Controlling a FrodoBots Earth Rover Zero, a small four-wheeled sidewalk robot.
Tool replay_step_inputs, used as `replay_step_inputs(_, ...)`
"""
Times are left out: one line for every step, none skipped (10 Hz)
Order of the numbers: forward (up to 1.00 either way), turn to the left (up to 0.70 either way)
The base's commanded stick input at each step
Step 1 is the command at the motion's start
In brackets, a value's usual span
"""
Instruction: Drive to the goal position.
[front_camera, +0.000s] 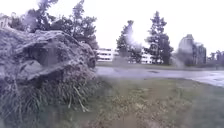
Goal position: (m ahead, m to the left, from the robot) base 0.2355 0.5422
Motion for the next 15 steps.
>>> replay_step_inputs(0.00, -0.45)
replay_step_inputs(0.00, -0.45)
replay_step_inputs(0.00, -0.45)
replay_step_inputs(0.00, -0.45)
replay_step_inputs(0.00, -0.45)
replay_step_inputs(0.00, -0.45)
replay_step_inputs(0.00, -0.45)
replay_step_inputs(0.00, -0.45)
replay_step_inputs(0.00, -0.45)
replay_step_inputs(0.00, -0.45)
replay_step_inputs(0.00, -0.45)
replay_step_inputs(0.00, -0.45)
replay_step_inputs(0.00, -0.45)
replay_step_inputs(0.00, -0.45)
replay_step_inputs(0.00, -0.45)
